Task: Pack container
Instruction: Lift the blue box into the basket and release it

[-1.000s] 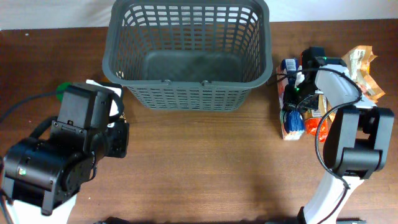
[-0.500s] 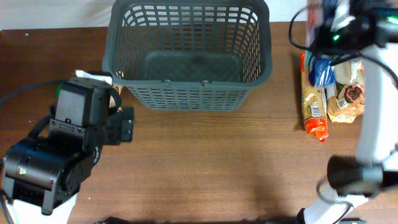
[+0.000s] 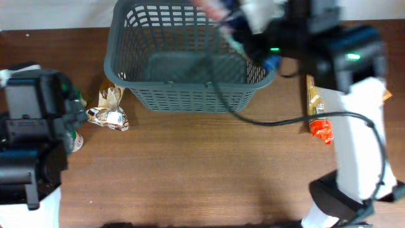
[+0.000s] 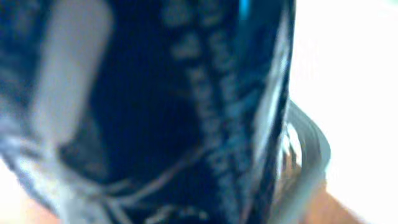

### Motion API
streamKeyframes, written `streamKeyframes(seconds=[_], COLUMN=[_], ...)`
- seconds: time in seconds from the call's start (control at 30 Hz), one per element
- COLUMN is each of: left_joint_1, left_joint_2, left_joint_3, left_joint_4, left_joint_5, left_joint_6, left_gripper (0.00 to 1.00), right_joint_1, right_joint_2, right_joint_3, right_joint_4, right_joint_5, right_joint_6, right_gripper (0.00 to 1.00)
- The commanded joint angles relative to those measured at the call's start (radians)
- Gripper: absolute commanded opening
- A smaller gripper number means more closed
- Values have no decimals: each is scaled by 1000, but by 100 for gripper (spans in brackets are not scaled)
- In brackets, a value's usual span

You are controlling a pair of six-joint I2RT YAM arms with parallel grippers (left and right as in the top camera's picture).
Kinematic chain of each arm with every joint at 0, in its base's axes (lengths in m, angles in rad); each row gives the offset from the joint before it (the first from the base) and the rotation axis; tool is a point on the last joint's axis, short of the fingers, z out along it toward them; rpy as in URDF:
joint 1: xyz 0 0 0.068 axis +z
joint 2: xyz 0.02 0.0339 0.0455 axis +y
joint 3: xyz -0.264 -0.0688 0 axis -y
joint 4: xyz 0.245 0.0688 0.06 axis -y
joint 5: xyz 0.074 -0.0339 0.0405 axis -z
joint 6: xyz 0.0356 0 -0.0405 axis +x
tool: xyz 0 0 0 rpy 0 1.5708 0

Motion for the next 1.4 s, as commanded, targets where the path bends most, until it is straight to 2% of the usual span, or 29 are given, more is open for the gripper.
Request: streamKeyframes(seconds=[0.0,0.17,0.4,0.7,0.77,0.87,0.93,0.97,1.03,1.07,1.13,1.37], left_joint_1=[69,82,82,82,82,82,82,82,82,82,82,82], left_joint_2=[0,0,0,0,0,0,0,0,0,0,0,0], left_joint_3=[2,2,2,2,2,2,2,2,2,2,2,2], left_joint_4=[1,-9,-9,-9,-9,-9,-9,-9,-9,-9,-9,-9], left_joint_5=[42,43,43,43,43,43,43,43,43,43,43,43], left_joint_6=[-45,-45,-45,-45,-45,-45,-45,-45,-45,-45,-45,-45], left_gripper=[99,99,99,99,99,99,99,99,99,99,99,99], right_joint_1=[49,33,-32,-46,-47,-47,-46,-47,-50,-52,-59,-152], right_joint_2=[61,196,462,605,616,618,610,600,574,557,518,300], right_joint_3=[1,1,1,1,1,1,5,11,31,47,82,229], right_joint_4=[120,242,246,254,256,256,252,240,206,187,131,-133], right_joint_5=[-5,-5,-28,-32,-31,-30,-19,-4,12,14,14,133], right_joint_6=[-284,-280,-220,-194,-187,-129,-23,31,108,150,189,214], right_gripper=[4,4,4,5,23,34,56,64,66,71,72,75])
